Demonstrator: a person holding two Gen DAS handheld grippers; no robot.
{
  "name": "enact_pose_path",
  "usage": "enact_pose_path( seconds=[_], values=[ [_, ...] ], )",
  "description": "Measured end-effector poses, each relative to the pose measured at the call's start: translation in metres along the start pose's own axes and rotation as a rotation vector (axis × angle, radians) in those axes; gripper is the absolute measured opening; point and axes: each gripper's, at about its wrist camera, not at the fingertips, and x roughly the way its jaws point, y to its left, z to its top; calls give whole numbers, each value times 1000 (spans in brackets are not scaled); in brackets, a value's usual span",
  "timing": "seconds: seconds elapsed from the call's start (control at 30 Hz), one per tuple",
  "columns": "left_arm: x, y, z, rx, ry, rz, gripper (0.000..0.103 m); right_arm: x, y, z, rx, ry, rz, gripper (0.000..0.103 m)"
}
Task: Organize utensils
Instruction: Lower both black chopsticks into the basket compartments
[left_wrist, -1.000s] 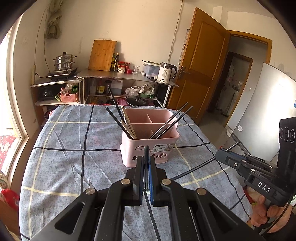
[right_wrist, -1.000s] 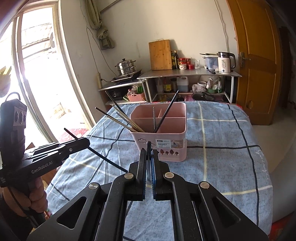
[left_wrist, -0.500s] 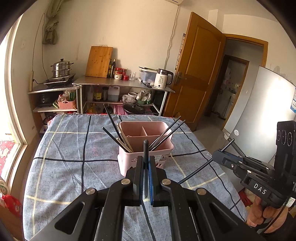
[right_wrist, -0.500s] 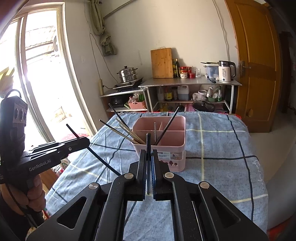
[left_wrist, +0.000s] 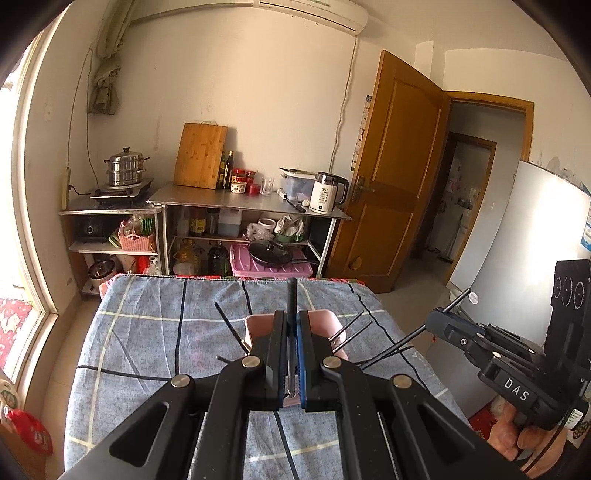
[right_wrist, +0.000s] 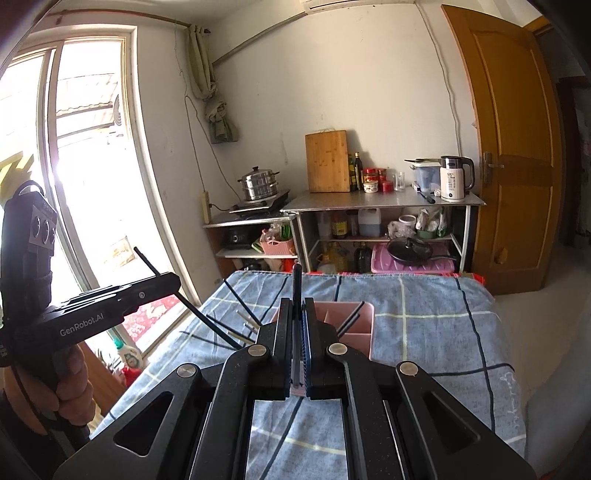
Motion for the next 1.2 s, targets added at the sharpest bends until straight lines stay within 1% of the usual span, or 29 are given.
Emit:
enact_pose_path(
  seconds=[0.2,0.33,0.47,0.63,0.97,1.2],
  values=[
    [13,1,22,8,-11,14,4,7,-6,18,25,-37,0,4],
    [26,3,28,11,-11,27,4,13,-10,26,37,-50,-2,4],
    [41,6,29,18,-3,32,4,22,-12,26,41,-48,-10,4],
    [65,10,26,18,23,32,4,40,-19,22,50,-29,-23,4],
    [115,18,5,11,98,35,4,74,-28,8,60,42,-42,4],
    [133,23,-6,19,151,54,4,93,-29,-2,60,96,-40,4]
  ],
)
